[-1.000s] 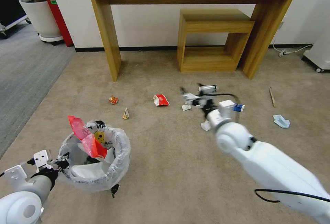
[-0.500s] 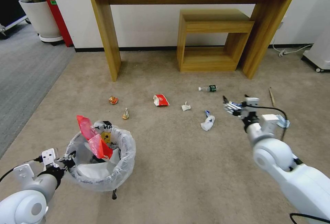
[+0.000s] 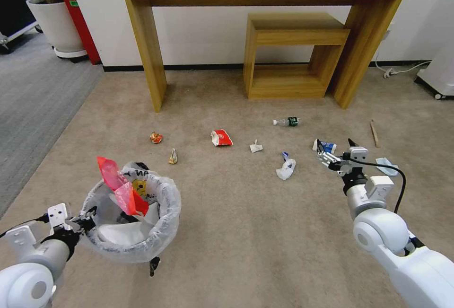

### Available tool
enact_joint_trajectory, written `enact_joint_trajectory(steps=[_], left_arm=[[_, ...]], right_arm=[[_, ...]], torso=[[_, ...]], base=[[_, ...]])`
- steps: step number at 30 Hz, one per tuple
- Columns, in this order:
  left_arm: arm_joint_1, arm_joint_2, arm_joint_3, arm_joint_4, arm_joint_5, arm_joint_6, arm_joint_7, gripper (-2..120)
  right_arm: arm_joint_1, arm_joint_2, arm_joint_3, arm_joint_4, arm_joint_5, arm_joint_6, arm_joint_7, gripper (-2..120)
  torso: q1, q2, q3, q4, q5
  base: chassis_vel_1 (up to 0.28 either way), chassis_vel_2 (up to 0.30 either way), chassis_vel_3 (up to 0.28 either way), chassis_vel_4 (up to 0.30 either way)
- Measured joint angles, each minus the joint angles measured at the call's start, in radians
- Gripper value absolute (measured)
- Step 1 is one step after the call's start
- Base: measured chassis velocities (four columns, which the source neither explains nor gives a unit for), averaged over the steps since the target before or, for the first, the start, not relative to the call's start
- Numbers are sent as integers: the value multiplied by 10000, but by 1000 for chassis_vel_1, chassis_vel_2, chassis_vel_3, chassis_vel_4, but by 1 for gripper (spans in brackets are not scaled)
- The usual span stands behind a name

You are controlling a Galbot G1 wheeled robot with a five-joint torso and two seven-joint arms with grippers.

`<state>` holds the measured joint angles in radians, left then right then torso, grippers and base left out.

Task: Pick up the trash bin and place the garbage on the floor into it.

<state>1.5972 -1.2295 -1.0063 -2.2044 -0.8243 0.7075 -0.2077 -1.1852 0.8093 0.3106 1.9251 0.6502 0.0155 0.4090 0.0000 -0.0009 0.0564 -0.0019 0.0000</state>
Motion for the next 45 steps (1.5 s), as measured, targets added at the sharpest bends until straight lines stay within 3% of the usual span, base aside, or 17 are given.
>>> enact_joint_trajectory(steps=[11, 45], left_arm=[[-50, -31, -76, 36, -70, -45, -10, 1], [-88, -179, -163, 335, 17, -141, 157, 1]], right_arm=[[-82, 244, -50, -286, -393, 269, -104, 82], [45, 330, -300, -529, -523, 464, -380, 81]], torso=[[0, 0, 0, -2, 0], [0, 0, 1, 1, -1]], base=[[5, 3, -2, -6], [157, 161, -158, -164]])
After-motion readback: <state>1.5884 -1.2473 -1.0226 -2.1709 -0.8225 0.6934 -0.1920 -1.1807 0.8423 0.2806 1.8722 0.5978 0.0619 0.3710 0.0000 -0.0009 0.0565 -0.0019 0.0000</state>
